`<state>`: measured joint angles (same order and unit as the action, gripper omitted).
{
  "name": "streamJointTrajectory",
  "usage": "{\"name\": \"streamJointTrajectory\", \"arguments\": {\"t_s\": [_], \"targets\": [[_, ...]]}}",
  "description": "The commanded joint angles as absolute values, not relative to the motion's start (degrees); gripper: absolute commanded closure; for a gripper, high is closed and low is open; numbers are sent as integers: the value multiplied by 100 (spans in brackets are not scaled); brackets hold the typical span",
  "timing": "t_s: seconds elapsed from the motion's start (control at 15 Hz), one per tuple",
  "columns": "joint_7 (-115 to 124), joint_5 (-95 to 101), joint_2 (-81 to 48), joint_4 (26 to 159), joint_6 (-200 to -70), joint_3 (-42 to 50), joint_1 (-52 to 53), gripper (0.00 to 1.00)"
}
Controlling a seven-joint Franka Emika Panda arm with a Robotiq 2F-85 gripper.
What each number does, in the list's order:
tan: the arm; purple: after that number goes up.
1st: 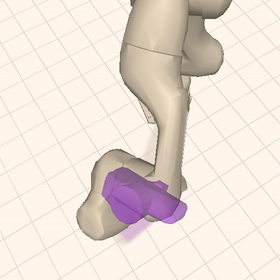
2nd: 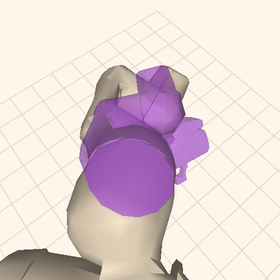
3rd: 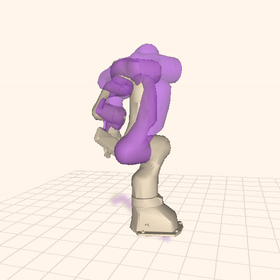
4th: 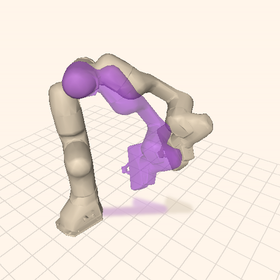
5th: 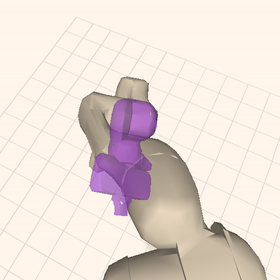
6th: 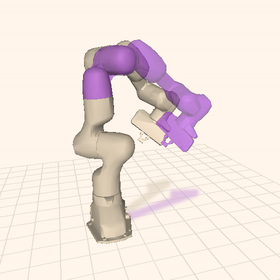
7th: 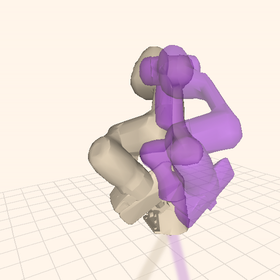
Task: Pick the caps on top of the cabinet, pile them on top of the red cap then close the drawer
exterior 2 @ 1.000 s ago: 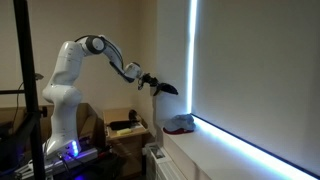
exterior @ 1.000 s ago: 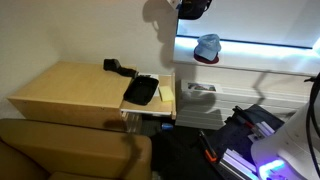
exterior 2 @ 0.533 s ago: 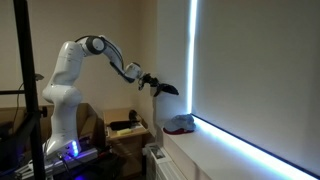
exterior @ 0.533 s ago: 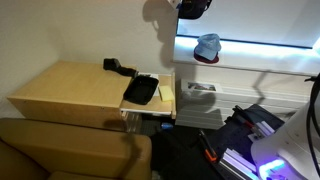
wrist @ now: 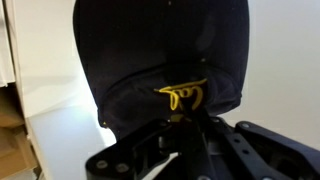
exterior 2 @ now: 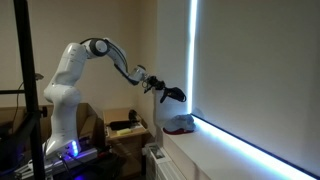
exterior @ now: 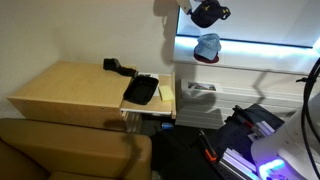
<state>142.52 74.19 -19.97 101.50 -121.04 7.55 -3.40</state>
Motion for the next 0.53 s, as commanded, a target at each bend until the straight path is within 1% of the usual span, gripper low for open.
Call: {"name": "streamJointTrajectory", "arguments": {"t_s": [0.0, 0.13, 0.2, 0.27, 0.47], "targets": [[14170, 7197, -2409, 9665, -11675, 869, -589, 98], [14093, 7248, -2391, 9681, -11810, 820, -605, 98], [14008, 7333, -2302, 9767, -12109, 709, -558, 98], [13432, 7255, -2548, 9033, -12153, 623, -526, 98], [12350, 7214, -2761, 8646, -12141, 514, -455, 98]]}}
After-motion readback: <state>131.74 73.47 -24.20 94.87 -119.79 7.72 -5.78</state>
